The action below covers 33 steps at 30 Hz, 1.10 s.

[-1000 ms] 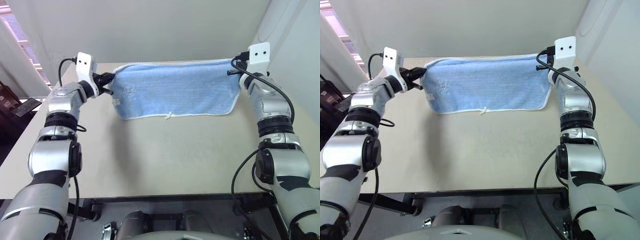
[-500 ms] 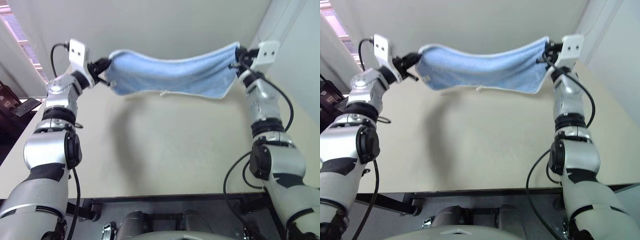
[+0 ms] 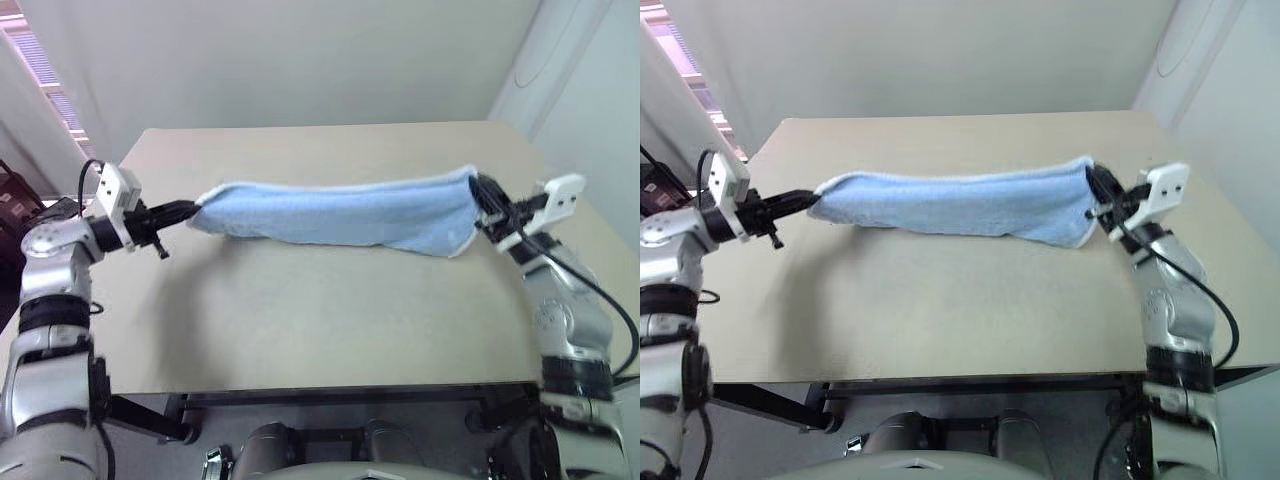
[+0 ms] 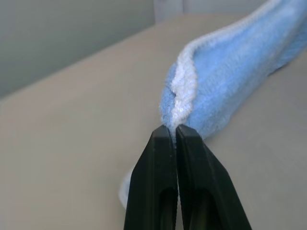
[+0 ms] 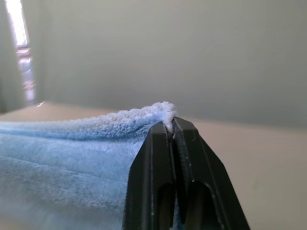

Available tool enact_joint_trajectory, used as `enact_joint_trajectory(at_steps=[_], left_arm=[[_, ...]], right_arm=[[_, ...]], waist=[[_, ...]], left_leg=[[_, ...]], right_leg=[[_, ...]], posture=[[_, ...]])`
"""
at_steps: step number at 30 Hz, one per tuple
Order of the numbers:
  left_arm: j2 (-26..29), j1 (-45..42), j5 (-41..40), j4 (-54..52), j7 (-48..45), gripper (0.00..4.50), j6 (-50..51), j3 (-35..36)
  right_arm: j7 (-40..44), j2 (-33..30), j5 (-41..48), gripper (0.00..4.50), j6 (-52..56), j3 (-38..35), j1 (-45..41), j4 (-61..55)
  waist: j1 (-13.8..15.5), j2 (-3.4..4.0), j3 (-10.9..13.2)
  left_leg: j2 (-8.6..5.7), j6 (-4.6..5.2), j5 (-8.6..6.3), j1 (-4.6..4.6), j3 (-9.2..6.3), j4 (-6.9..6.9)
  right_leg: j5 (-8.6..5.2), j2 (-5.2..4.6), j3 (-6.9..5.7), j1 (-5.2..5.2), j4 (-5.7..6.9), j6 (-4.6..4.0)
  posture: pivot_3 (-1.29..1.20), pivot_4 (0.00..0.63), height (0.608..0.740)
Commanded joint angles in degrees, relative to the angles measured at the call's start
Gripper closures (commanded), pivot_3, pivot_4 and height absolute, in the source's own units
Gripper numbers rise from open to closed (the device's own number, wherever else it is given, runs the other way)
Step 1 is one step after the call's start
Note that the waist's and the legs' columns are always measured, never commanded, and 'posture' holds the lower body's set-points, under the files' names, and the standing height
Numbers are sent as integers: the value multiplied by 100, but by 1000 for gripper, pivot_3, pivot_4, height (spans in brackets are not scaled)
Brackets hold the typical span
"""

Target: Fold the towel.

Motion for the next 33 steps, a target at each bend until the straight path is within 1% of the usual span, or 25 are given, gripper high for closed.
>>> enact_joint_trajectory(at_steps=[1, 5, 7, 9, 11, 15, 18, 20, 22, 23, 27, 31, 33], left_arm=[[273, 724, -467, -1363, 18, 4438, 700, 293], [416, 1688, -772, -2302, 134, 4438, 1271, 517], [452, 2145, -923, -2682, 160, 4438, 1480, 640], [501, 2634, -1041, -3103, 60, 4438, 1653, 646], [518, 2914, -1030, -3276, 16, 4438, 1717, 565], [504, 3094, -1045, -3347, 50, 4438, 1787, 579], [594, 3504, -1151, -3544, -30, 4438, 1906, 773], [682, 3881, -1205, -3775, -131, 4438, 1949, 909], [783, 4217, -1296, -3979, -221, 4438, 2039, 1032], [812, 4319, -1291, -4002, -236, 4438, 2036, 1055], [782, 4329, -1329, -3902, -197, 4438, 1974, 1053], [636, 3959, -1349, -3846, 15, 4438, 2041, 848], [525, 3698, -1347, -3680, 150, 4438, 2087, 782]], right_arm=[[42, -157, 313, 4500, 334, -288, 499, -829], [338, -273, 670, 4500, 652, -417, 1429, -1600], [487, -400, 849, 4500, 872, -499, 1853, -1891], [705, -565, 836, 4500, 899, -521, 2170, -2043], [802, -749, 975, 4500, 1141, -544, 2318, -2184], [999, -957, 1086, 4500, 1352, -612, 2537, -2337], [1269, -1133, 1167, 4500, 1420, -796, 2936, -2511], [1435, -1250, 1295, 4500, 1528, -998, 3233, -2664], [1561, -1339, 1400, 4500, 1582, -1177, 3458, -2775], [1613, -1370, 1398, 4500, 1586, -1202, 3521, -2778], [1759, -1423, 1260, 4500, 1521, -1121, 3565, -2667], [1523, -1243, 872, 4500, 1343, -686, 3004, -2247], [1413, -1107, 650, 4500, 1192, -502, 2741, -2005]], waist=[[4, 0, 0], [21, 0, 0], [22, 0, 0], [23, 1, 0], [24, 3, 2], [36, 6, 3], [48, 6, 3], [54, 7, 2], [53, 4, 0], [52, 2, -1], [88, 2, -1], [158, 1, -1], [172, 3, -1]], left_leg=[[0, -1, -1, 0, 0, 0], [-1, -18, -11, 1, -1, 1], [0, -18, -11, 17, -2, -1], [-1, -18, -12, 30, -2, -10], [0, -19, -14, 54, -2, -33], [2, -19, -15, 75, -3, -61], [2, -19, -16, 77, -3, -69], [-3, -19, -16, 79, -2, -101], [-8, -19, -15, 81, -1, -129], [-9, -19, -15, 81, -1, -132], [-10, -19, -16, 81, -1, -142], [-9, -18, -17, 84, -1, -135], [-8, -18, -17, 84, -1, -136]], right_leg=[[-1, -2, 1, 0, 0, -1], [-17, -9, 0, -1, -4, -32], [-28, -10, -1, -4, -7, -50], [-30, -11, -1, 6, -19, -52], [-26, -11, -5, 33, -57, -57], [-26, -10, -13, 62, -102, -53], [-28, -10, -13, 65, -116, -51], [-28, -10, -13, 62, -146, -51], [-17, -10, -13, 59, -172, -68], [-23, -10, -13, 59, -172, -58], [-26, -10, -18, 56, -179, -55], [-17, -10, -18, 59, -183, -67], [-14, -10, -18, 62, -194, -53]], posture=[[0, 0, 724], [0, 0, 724], [0, 0, 724], [0, 0, 724], [0, 0, 724], [0, 0, 724], [0, 0, 724], [0, 0, 724], [0, 0, 724], [0, 0, 724], [0, 0, 724], [0, 0, 724], [0, 0, 724]])
